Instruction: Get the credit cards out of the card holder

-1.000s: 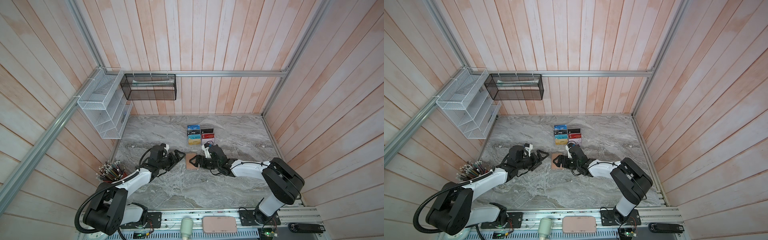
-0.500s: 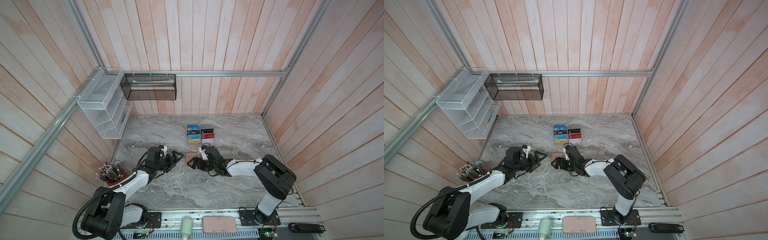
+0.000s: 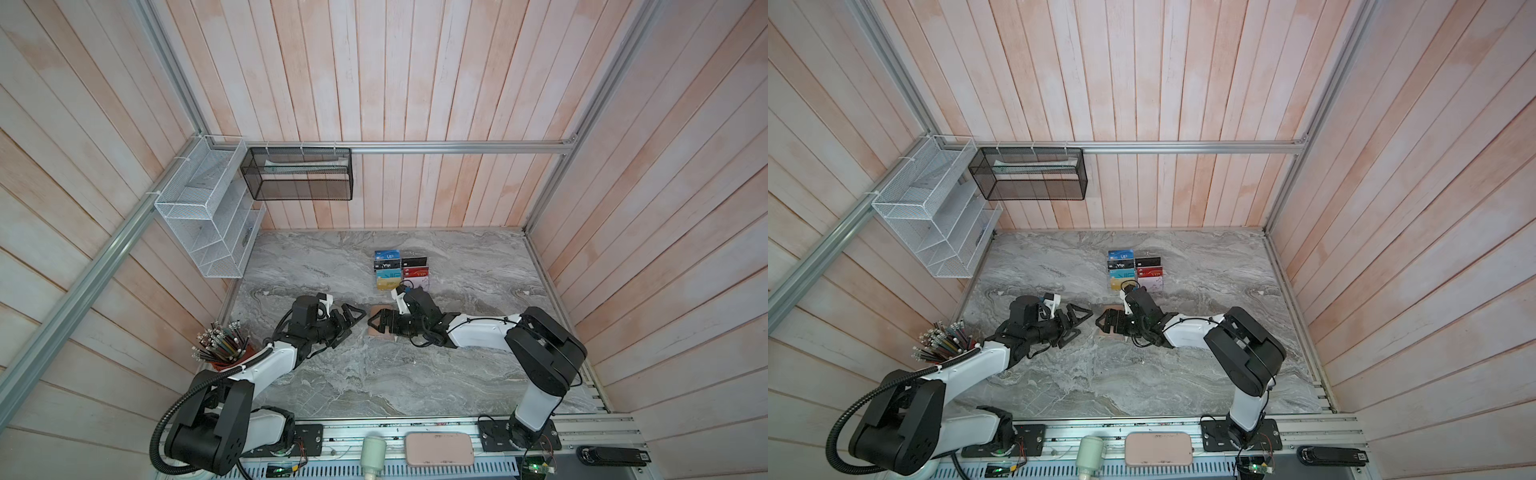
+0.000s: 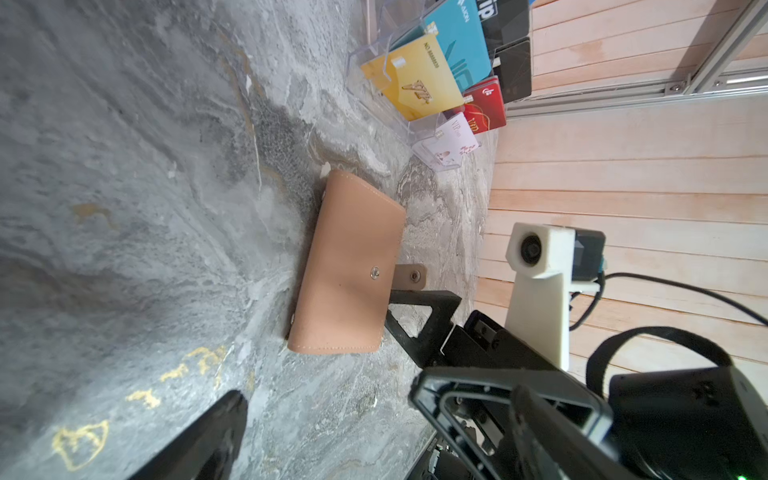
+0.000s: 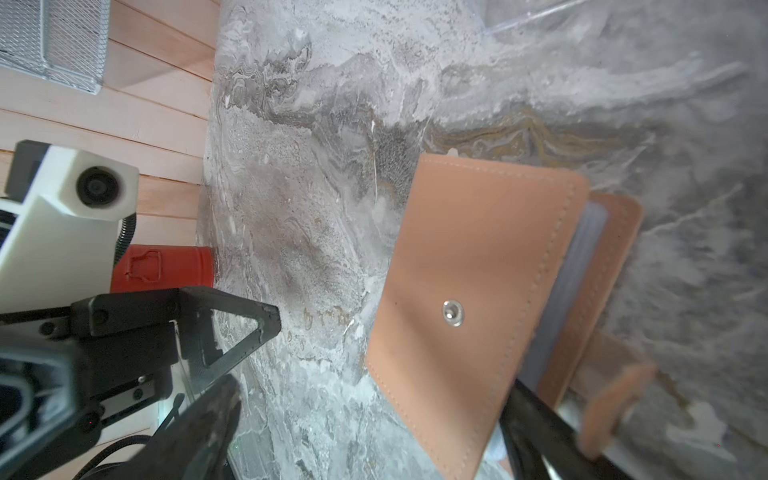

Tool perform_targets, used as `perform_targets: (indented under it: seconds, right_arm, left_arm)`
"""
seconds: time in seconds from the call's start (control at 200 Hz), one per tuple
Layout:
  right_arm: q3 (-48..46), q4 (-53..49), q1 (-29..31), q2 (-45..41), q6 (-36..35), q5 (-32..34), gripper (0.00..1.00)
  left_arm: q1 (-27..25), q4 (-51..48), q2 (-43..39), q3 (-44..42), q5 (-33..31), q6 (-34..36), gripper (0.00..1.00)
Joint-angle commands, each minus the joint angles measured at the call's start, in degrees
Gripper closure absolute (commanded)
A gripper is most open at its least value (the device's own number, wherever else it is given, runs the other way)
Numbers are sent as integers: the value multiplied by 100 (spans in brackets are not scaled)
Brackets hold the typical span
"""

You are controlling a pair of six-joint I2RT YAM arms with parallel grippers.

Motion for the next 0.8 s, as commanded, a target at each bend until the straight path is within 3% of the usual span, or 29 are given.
perform_targets:
  seconds: [0.0, 0.795]
  right_arm:
    - [153, -32, -40, 183, -88, 43, 3]
    - [1444, -1, 57, 864, 32, -426, 4]
  left_arm:
    - [35, 219, 106, 116, 173, -49, 0]
    - [758, 127, -664, -549, 766, -232, 0]
